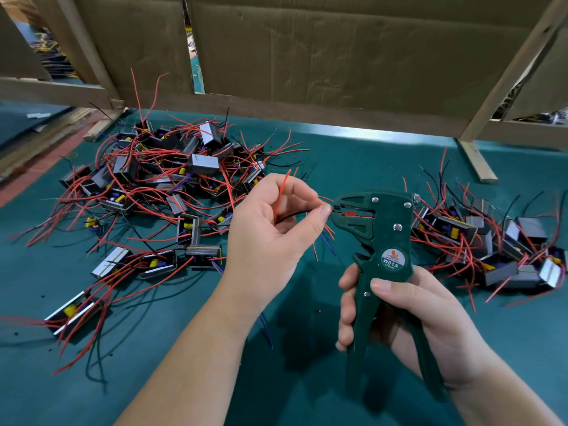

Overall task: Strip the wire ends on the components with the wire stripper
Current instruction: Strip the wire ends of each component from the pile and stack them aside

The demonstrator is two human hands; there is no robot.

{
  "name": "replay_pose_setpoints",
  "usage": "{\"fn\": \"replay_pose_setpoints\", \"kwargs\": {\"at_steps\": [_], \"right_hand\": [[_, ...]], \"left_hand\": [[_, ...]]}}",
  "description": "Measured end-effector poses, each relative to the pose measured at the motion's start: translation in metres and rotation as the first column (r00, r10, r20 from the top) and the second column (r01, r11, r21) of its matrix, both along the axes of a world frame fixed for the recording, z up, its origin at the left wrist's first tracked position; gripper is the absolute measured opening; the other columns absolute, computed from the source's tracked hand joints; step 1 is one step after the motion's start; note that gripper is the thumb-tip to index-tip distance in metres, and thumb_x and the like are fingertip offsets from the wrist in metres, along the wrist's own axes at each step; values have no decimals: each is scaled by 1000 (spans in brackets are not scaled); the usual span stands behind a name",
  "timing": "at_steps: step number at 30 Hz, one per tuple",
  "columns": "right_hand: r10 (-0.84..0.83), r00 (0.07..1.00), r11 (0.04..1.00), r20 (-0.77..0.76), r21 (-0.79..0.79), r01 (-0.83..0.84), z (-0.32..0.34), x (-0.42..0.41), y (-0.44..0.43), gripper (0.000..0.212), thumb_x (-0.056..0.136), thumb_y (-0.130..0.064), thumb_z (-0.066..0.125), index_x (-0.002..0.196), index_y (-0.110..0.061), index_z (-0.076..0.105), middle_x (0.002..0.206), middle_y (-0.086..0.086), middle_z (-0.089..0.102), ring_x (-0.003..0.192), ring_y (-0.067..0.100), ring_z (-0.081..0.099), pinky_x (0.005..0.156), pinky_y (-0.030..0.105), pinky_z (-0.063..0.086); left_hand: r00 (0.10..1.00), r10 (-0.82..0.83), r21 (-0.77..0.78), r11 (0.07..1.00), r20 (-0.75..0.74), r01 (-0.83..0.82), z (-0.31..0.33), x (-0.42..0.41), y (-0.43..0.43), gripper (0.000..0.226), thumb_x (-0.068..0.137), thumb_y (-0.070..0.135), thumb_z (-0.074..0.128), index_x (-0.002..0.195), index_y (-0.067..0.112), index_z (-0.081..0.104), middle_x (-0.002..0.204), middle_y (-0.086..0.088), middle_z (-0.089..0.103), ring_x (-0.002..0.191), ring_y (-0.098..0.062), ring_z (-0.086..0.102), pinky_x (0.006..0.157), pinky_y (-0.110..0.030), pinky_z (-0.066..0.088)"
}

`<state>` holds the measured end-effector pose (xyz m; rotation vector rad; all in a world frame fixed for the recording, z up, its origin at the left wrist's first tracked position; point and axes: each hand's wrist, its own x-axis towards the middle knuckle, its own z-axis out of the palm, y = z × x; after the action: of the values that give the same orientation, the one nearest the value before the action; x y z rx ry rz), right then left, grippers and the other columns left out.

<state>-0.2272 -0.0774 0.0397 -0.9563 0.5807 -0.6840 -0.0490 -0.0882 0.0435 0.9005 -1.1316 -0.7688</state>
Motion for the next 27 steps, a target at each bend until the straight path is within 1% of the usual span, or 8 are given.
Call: {"fn": "replay_pose_setpoints", "kwargs": {"at_steps": [12, 14, 16, 18, 21, 24, 26, 27], "right_hand": [[-34, 998, 999, -48, 22, 35, 3, 2, 5, 51, 59, -48, 86, 81, -6, 67, 64, 22, 57, 52, 33, 57, 54, 43, 50], [-69, 996, 997, -59, 37, 71, 3, 7, 8, 52, 58, -52, 85, 77, -8, 65, 61, 20, 55, 48, 30, 55, 50, 40, 49], [-160, 981, 984, -109, 67, 168, 2, 11, 7, 52, 58, -56, 82, 69, -10, 59, 56, 16, 49, 40, 25, 48, 44, 33, 44], [-194, 971, 973, -143, 103, 209, 2, 12, 5, 50, 58, -57, 77, 65, -12, 56, 54, 14, 46, 37, 22, 43, 42, 29, 40], [-146, 989, 983, 8, 116, 144, 1, 11, 2, 53, 54, -53, 86, 74, -9, 64, 61, 17, 52, 45, 27, 52, 47, 36, 47], [-158, 976, 980, 148, 145, 137, 0, 7, -2, 55, 54, -45, 87, 88, -5, 71, 73, 19, 60, 63, 33, 61, 60, 46, 54], [-199, 969, 972, 145, 158, 176, 0, 2, -7, 60, 49, -41, 88, 94, -3, 72, 76, 19, 61, 67, 34, 63, 63, 47, 55], [-210, 969, 967, 131, 173, 186, 0, 0, -10, 63, 47, -39, 89, 96, -2, 72, 77, 20, 60, 67, 34, 62, 63, 48, 55]], "left_hand": [[996, -13, 22, 1000, 92, 11, -2, 5, 0, 20, 80, 7, 68, 88, 22, 58, 79, 10, 68, 77, -3, 65, 71, -17, 51], [987, -10, 48, 999, 163, 2, 0, 6, 0, 15, 88, 17, 60, 101, 25, 58, 83, 10, 67, 77, 1, 62, 72, -13, 46], [977, 3, 97, 995, 215, -25, -1, 6, -2, 24, 95, 32, 43, 111, 25, 59, 91, 12, 61, 78, 3, 55, 75, -14, 40], [969, 41, 135, 988, 242, -75, -4, 5, -4, 31, 98, 32, 35, 110, 23, 62, 86, 16, 52, 73, 1, 47, 74, -22, 36], [937, 148, 119, 974, 316, -194, -5, 5, -5, 29, 103, 20, 38, 105, 21, 67, 62, 19, 41, 59, 3, 44, 67, -23, 33], [981, 115, 168, 976, 156, -141, -3, 14, -7, 27, 102, 17, 42, 106, 22, 68, 53, 14, 37, 49, -1, 32, 52, -13, 27], [996, 67, 195, 978, 62, -78, -1, 19, -7, 23, 98, 14, 50, 101, 24, 70, 53, 6, 45, 54, -6, 39, 57, -14, 35], [999, 38, 201, 979, 36, -44, -1, 19, -7, 19, 94, 14, 56, 96, 24, 72, 53, 8, 52, 58, -6, 45, 63, -14, 40]]}}
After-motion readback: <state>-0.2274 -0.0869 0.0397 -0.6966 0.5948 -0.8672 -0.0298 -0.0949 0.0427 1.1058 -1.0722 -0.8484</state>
